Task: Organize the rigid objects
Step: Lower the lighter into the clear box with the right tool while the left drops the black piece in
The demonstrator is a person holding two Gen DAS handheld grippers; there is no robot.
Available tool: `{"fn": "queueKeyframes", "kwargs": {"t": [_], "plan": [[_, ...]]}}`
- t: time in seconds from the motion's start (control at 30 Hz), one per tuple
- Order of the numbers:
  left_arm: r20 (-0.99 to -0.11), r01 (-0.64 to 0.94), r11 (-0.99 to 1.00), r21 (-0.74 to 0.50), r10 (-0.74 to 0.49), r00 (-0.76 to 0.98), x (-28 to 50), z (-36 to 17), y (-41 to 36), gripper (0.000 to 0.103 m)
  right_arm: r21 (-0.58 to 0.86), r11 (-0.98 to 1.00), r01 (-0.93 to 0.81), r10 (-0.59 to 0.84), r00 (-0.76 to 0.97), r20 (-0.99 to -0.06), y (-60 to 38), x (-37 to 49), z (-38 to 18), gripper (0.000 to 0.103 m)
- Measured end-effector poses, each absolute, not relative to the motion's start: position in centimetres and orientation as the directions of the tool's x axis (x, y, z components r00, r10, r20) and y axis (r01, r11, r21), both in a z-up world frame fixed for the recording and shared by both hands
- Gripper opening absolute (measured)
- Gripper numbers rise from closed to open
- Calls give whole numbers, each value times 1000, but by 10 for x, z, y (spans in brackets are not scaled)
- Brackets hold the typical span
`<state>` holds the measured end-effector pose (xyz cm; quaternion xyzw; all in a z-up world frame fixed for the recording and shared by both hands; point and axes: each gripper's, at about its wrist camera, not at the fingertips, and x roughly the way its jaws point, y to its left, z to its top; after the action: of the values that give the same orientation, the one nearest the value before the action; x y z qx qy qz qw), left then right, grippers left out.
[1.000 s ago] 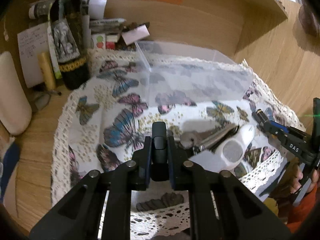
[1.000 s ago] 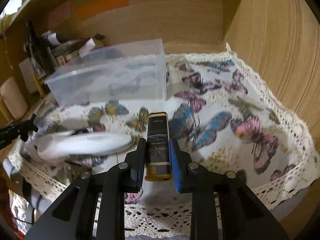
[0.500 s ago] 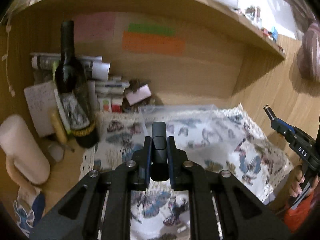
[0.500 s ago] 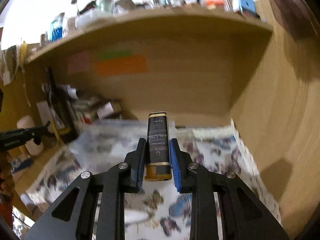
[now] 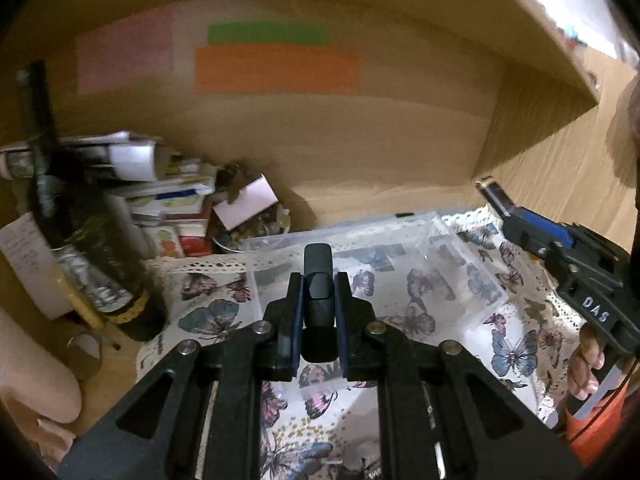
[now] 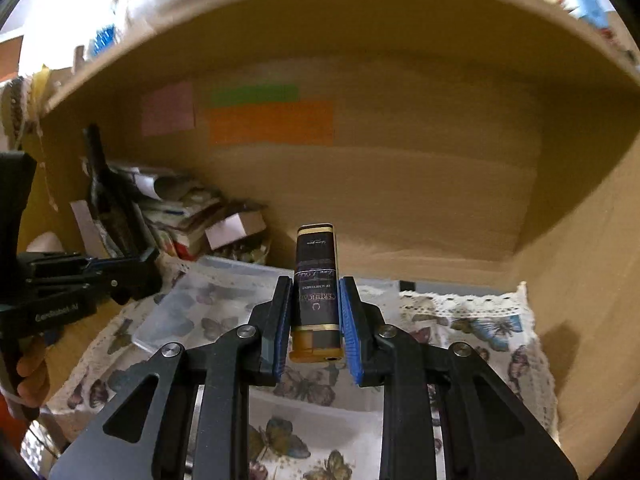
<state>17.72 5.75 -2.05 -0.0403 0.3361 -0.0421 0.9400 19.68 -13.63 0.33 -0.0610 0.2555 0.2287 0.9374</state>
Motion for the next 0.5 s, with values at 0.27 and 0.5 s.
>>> {"fn": "queueKeyframes", "kwargs": {"t": [0.27,0.5], "plan": [[-722,79,993,-92,-121,681,223,-50,50,14,9,871,-491,386,674,-630,-117,240,-27,22],[-794,103,991,-82,-127,595,252,-81,41,14,-10,863,-504,335,587,-737,-106,265,-61,22]]}}
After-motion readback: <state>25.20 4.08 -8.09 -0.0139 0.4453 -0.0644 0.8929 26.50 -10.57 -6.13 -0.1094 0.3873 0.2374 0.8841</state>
